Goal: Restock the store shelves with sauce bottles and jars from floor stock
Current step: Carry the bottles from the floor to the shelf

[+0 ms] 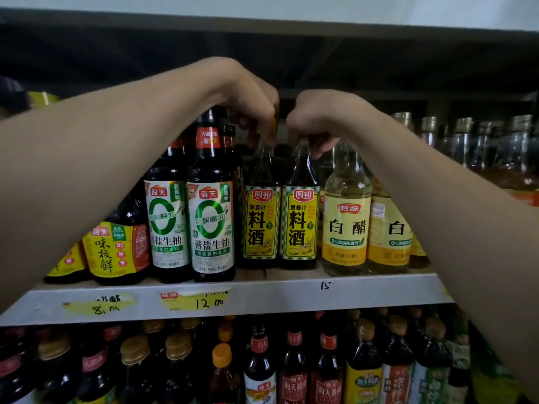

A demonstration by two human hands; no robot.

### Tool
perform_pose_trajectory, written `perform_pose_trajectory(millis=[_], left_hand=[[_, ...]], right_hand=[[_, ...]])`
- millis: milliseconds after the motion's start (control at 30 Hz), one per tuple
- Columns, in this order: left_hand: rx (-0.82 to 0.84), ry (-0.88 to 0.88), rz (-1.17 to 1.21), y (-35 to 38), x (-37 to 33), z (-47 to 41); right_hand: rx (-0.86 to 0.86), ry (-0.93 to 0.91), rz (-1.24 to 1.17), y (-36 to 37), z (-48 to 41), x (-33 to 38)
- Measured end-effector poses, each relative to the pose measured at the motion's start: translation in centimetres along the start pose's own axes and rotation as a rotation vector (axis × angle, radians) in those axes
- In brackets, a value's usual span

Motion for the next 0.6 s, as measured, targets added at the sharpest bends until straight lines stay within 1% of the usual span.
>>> perform_pose_trajectory(millis=[367,600], left_hand=[[0.117,-0.127,0.034,0.6,3.4,-2.8],[0.111,-0.11,0.069,0.8,3.5,-3.0]], right_hand=[[0.049,0.042,0.055,2.6,-2.7,1.1],[-0.014,0.038,-0.002,2.9,-3.6,0.6]])
Point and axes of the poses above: each hand's wrist, its own z-axis away from the middle knuckle, its own y-axis out of the palm, x = y × z, the point moved 7 cm from there along -z, towards the middle knuckle, and after that the axes turned 2 degrees about -x, right-handed, at the moved point
